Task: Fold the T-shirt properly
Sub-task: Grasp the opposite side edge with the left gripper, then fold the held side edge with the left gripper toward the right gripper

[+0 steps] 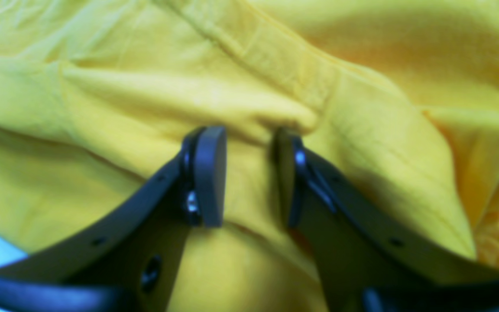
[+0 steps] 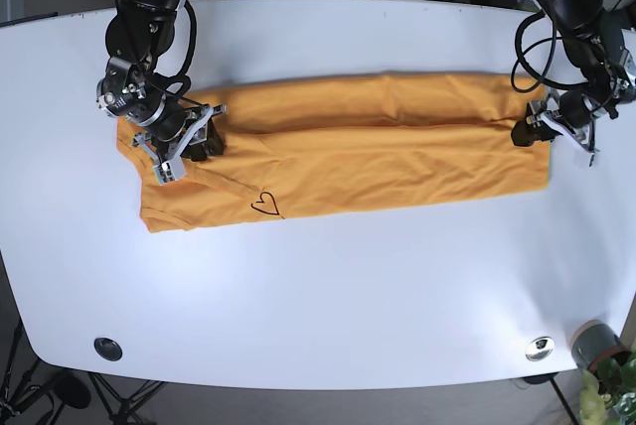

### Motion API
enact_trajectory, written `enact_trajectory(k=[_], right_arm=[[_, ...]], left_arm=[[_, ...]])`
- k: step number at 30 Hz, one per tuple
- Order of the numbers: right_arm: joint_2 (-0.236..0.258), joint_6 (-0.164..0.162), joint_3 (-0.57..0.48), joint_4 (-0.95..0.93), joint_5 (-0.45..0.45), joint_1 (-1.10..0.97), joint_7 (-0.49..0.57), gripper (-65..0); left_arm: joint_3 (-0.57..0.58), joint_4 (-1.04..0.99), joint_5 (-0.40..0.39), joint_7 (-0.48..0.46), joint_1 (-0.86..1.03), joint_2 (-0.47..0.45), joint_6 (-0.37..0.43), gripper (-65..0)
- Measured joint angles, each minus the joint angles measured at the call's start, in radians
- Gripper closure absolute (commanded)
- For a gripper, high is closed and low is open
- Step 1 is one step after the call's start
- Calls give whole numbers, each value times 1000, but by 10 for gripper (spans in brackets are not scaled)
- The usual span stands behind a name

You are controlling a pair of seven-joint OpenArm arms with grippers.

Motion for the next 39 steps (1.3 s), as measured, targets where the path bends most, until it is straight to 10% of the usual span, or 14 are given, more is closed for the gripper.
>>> enact_trajectory(k=[3, 28, 39], right_arm=[[0, 0, 1, 0, -1, 0, 1, -189], [-2, 0, 2, 0, -2, 0, 6, -189], [-3, 0, 2, 2, -3, 0, 3, -189]], left_arm=[[2, -1, 9, 7, 5, 3, 0, 0], [348, 754, 40, 48, 121, 128, 35, -4], [559, 739, 43, 54, 98, 237, 145, -7]])
